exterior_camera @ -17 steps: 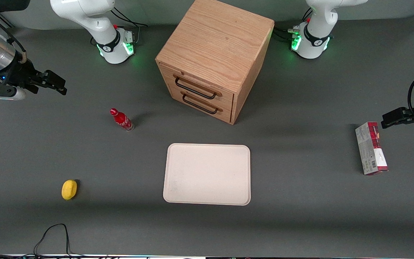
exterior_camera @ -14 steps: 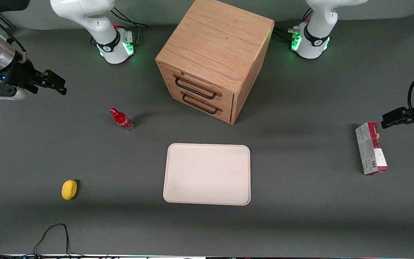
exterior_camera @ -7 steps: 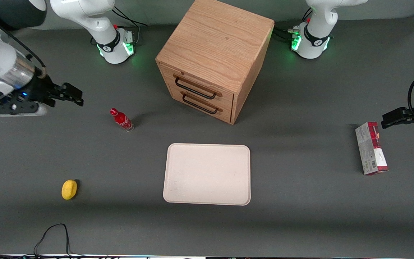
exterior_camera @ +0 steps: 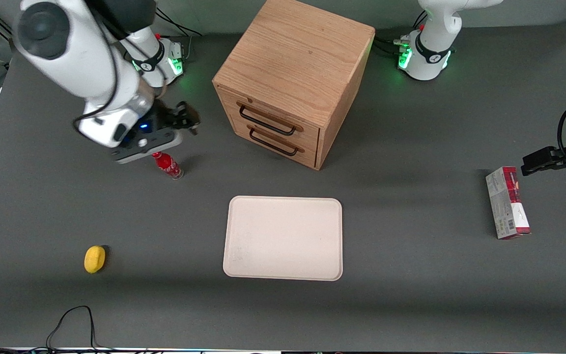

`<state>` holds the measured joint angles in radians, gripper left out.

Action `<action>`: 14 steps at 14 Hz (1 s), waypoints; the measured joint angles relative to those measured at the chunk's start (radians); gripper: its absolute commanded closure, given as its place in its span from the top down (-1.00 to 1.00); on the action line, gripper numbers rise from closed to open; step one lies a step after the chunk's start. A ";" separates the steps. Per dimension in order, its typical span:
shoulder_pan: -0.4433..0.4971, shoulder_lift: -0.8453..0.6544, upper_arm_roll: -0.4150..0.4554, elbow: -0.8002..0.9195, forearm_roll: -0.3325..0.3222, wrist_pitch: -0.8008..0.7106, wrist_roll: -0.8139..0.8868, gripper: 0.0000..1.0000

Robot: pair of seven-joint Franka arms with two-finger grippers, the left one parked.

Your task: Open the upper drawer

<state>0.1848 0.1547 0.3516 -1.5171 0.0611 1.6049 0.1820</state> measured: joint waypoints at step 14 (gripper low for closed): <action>-0.006 0.242 0.221 0.024 -0.024 0.055 -0.439 1.00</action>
<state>0.1788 0.3963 0.5730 -1.4928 0.0368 1.6595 -0.2575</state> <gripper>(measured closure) 0.000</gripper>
